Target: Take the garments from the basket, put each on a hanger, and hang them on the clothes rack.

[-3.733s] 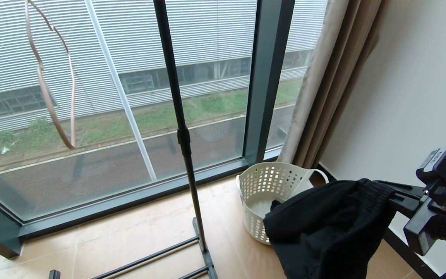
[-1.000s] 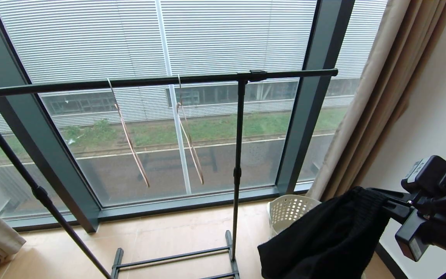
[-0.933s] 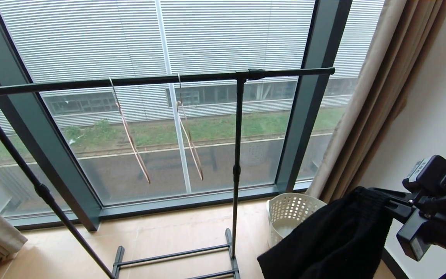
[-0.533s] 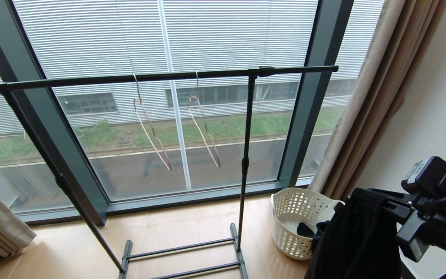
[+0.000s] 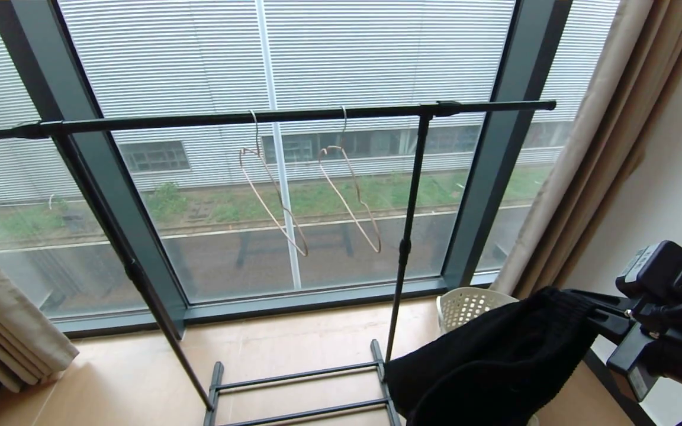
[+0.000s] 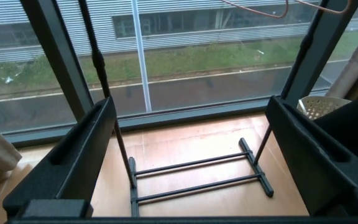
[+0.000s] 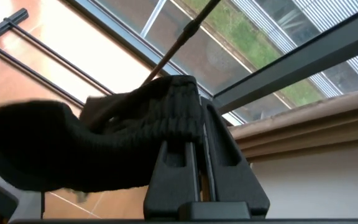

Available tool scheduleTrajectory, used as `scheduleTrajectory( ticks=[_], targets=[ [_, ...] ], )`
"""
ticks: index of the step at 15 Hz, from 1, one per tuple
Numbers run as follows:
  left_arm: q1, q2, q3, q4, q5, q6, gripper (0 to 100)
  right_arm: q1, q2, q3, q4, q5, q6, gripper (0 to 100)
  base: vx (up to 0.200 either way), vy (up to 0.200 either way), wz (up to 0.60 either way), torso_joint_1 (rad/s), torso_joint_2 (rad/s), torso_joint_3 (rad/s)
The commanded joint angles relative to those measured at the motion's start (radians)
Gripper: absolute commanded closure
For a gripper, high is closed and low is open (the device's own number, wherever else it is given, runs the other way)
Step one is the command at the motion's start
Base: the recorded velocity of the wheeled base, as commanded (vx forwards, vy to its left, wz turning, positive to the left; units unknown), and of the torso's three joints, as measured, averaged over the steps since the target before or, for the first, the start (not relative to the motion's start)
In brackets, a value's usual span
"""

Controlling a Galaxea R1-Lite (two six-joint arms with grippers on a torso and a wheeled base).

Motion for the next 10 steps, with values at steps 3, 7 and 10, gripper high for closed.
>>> scheduleTrajectory(
  ticks=[3, 7, 10],
  targets=[
    [-0.001, 0.001, 0.000, 0.000, 0.000, 0.000, 0, 0.001, 0.003, 0.000, 0.000, 0.001, -0.001, 100, 0.000, 0.000, 0.00, 0.000, 0.00, 0.000],
    [-0.001, 0.001, 0.000, 0.000, -0.001, 0.013, 0, 0.001, -0.003, 0.000, 0.000, -0.001, -0.001, 100, 0.000, 0.000, 0.00, 0.000, 0.00, 0.000],
    [-0.001, 0.001, 0.000, 0.000, 0.000, 0.007, 0, 0.001, -0.003, 0.010, 0.000, 0.002, 0.001, 100, 0.000, 0.000, 0.00, 0.000, 0.00, 0.000]
  ],
)
